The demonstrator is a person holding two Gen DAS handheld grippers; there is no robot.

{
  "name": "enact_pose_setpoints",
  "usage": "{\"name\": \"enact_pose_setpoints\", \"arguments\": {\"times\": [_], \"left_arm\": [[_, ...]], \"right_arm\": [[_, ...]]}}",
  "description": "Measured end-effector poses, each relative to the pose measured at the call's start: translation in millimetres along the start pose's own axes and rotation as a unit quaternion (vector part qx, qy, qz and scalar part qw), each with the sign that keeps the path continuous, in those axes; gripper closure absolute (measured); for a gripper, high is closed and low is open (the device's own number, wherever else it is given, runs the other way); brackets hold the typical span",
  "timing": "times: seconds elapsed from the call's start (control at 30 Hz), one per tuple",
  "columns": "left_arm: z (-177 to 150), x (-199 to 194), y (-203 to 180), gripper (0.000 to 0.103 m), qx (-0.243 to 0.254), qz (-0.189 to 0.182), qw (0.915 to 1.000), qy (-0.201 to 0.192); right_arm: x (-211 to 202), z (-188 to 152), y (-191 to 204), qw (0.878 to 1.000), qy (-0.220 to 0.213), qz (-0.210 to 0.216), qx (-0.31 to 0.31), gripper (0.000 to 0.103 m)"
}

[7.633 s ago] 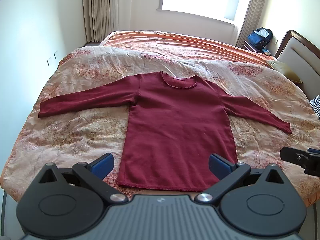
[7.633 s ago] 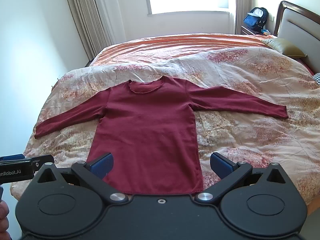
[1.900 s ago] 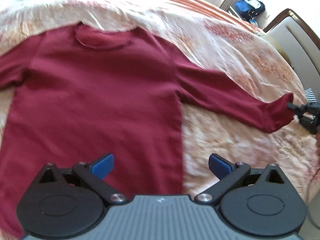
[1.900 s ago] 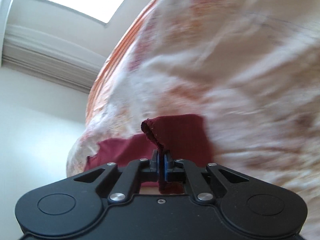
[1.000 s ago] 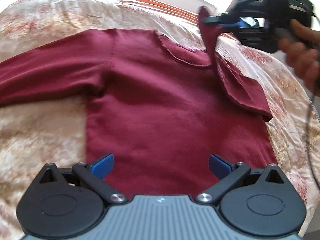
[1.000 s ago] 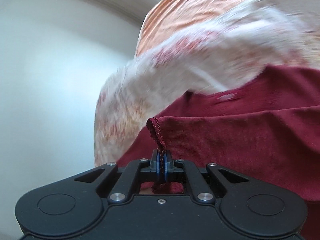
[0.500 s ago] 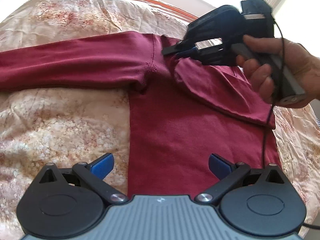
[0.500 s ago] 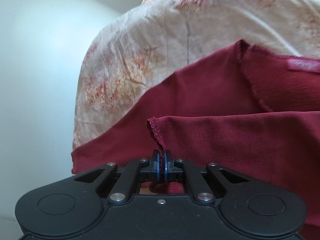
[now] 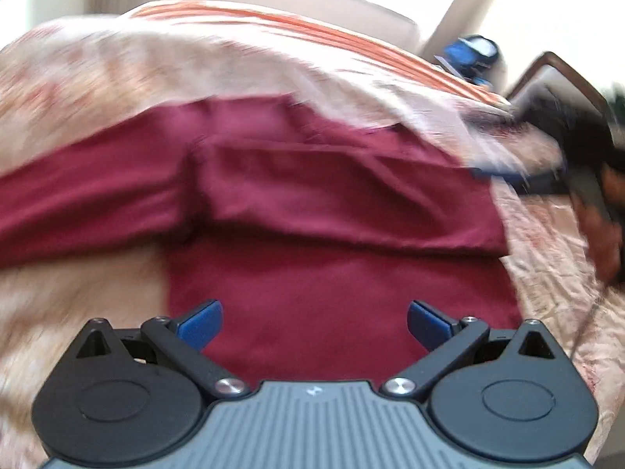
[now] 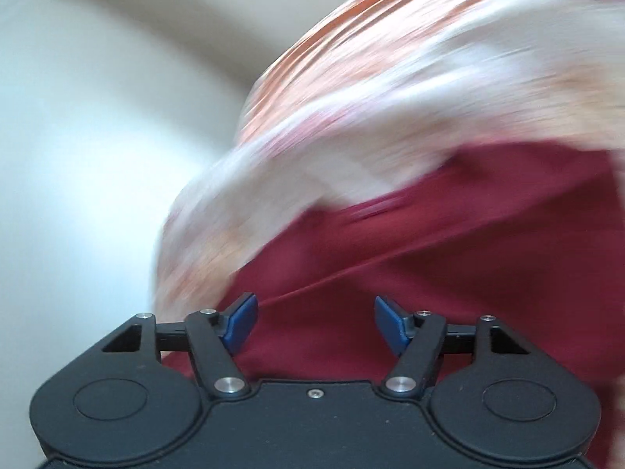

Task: Fold small clothes

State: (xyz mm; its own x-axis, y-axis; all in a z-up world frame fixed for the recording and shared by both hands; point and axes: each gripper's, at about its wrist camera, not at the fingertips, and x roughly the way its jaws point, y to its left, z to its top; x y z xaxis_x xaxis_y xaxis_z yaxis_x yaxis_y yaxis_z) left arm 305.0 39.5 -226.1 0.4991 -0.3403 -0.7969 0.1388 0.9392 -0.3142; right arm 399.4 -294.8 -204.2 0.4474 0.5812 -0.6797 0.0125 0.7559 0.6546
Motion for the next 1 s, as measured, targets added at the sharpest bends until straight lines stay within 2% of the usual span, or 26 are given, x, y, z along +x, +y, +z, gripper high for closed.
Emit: {"name": "enact_pose_setpoints", "arguments": {"times": [0.07, 0.17, 0.27, 0.37, 0.4, 0.5, 0.57, 0.6, 0.67, 0.77, 0.87, 0.9, 1.0], "left_arm": [[24.1, 16.4, -24.6, 0.0, 0.033, -0.022, 0.9992, -0.006], [56.0, 41.7, -66.6, 0.0, 0.074, -0.057, 0.9956, -0.011], [98.8, 78.3, -112.2, 0.0, 0.121, -0.1, 0.9875, -0.013], [139.9, 114.3, -150.8, 0.0, 0.142, -0.153, 0.9781, -0.004], [148.0, 121.8, -164.5, 0.0, 0.147, -0.159, 0.9764, 0.0], [175.7, 159.7, -197.7, 0.0, 0.161, -0.143, 0.9763, 0.021], [185.1, 186.1, -221.0, 0.0, 0.194, -0.132, 0.9712, 0.041], [184.3, 193.5, -226.2, 0.0, 0.209, -0.129, 0.968, 0.052], [185.2, 214.5, -243.5, 0.001, 0.252, -0.125, 0.9561, 0.081], [179.9, 232.8, -261.6, 0.004, 0.32, -0.141, 0.9306, 0.108], [178.1, 243.0, -269.8, 0.009, 0.348, -0.166, 0.9114, 0.145], [177.8, 245.1, -271.4, 0.011, 0.35, -0.168, 0.9083, 0.155], [178.8, 252.8, -270.3, 0.025, 0.35, -0.153, 0.9089, 0.168]], "right_arm": [[-45.4, -6.3, -52.7, 0.998, -0.035, -0.046, 0.038, 0.032], [-78.8, -23.9, -112.6, 0.992, -0.052, -0.075, 0.085, 0.032], [-90.3, -39.1, -153.7, 0.989, -0.074, -0.055, 0.119, 0.032], [-84.8, -49.7, -175.9, 0.987, -0.09, -0.02, 0.132, 0.032], [-81.0, -51.4, -179.9, 0.987, -0.091, -0.011, 0.132, 0.032], [-66.1, -53.3, -184.9, 0.988, -0.096, 0.012, 0.123, 0.032], [-56.1, -53.1, -189.0, 0.988, -0.098, 0.023, 0.115, 0.036], [-52.0, -52.2, -189.4, 0.989, -0.095, 0.028, 0.112, 0.037], [-44.3, -51.3, -190.5, 0.99, -0.089, 0.04, 0.102, 0.041], [-37.7, -48.8, -191.7, 0.992, -0.082, 0.05, 0.087, 0.045], [-37.2, -48.0, -194.9, 0.992, -0.077, 0.057, 0.079, 0.055], [-37.9, -47.4, -196.2, 0.992, -0.076, 0.059, 0.08, 0.056], [-41.6, -48.6, -198.3, 0.992, -0.076, 0.065, 0.078, 0.06]]}}
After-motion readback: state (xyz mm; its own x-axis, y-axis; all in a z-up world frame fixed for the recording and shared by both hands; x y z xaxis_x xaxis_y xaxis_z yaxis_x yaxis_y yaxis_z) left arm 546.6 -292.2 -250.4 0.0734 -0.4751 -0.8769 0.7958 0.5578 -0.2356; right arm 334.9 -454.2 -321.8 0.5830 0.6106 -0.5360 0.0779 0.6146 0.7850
